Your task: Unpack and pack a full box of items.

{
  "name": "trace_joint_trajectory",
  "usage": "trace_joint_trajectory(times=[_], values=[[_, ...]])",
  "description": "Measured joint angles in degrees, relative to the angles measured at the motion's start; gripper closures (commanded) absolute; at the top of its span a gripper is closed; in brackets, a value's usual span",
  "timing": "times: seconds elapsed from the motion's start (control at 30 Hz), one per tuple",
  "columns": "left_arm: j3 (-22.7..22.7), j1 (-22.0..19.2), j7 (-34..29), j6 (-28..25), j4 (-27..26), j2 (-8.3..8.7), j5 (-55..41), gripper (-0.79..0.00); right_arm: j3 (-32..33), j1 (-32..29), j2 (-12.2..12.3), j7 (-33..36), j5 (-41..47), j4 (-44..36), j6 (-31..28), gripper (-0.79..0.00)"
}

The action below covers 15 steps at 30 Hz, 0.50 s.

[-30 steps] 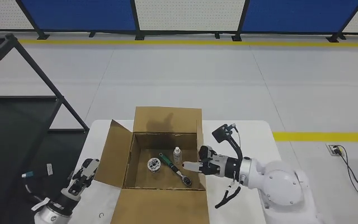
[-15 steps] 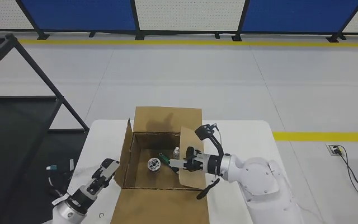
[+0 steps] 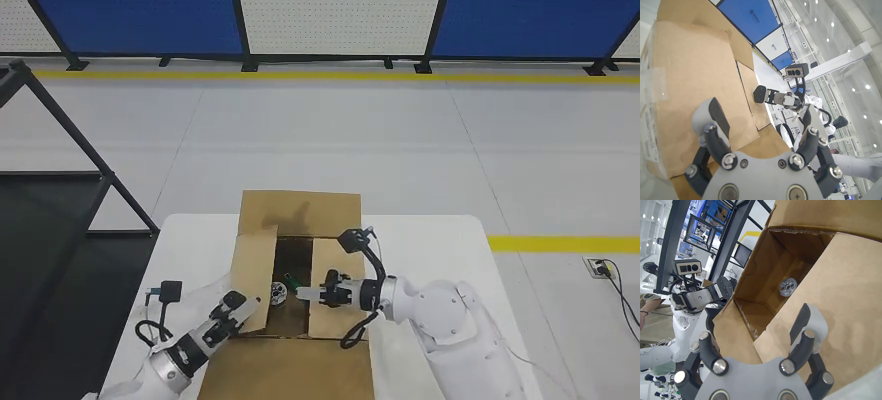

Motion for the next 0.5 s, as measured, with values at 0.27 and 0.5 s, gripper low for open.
trace_joint_trajectory(times=[0.27, 0.5], values=[[2.6, -1.3, -1.0, 1.1, 2.0, 0.15, 2.3, -0.785, -0.6, 0.9, 0.5, 0.0, 1.2, 2.2, -0.9, -0.785], [3.8, -1.9, -1.2, 1.7, 3.2, 0.30, 3.4, -0.785, -1.2, 1.5, 0.9, 0.5, 1.9, 3.0, -1.5, -0.785]])
